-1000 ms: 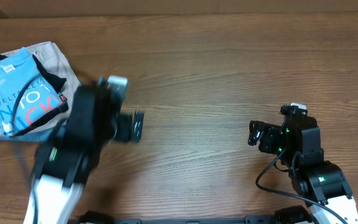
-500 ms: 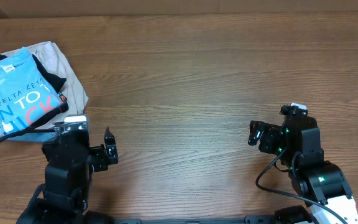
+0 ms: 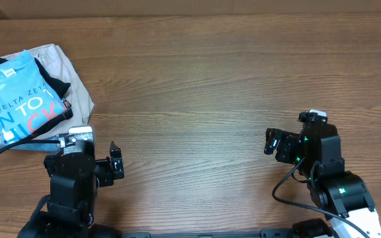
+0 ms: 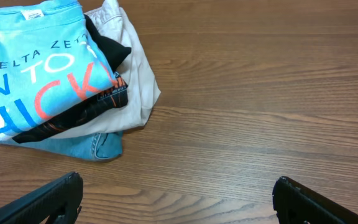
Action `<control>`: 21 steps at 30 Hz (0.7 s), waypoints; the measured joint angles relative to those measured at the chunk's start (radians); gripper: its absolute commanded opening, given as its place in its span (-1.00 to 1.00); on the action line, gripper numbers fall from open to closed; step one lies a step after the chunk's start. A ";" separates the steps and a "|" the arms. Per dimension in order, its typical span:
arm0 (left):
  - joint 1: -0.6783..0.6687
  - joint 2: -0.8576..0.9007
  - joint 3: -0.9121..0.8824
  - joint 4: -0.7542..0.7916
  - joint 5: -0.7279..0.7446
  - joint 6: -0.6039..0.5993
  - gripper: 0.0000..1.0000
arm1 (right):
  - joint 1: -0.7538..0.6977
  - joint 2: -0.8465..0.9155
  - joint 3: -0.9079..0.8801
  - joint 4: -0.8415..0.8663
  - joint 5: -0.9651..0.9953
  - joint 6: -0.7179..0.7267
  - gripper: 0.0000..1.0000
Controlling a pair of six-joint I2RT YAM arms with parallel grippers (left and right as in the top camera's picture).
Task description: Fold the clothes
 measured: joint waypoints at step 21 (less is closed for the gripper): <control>0.000 0.000 0.000 -0.001 -0.006 0.000 1.00 | -0.074 -0.630 -0.245 0.154 0.006 -0.114 1.00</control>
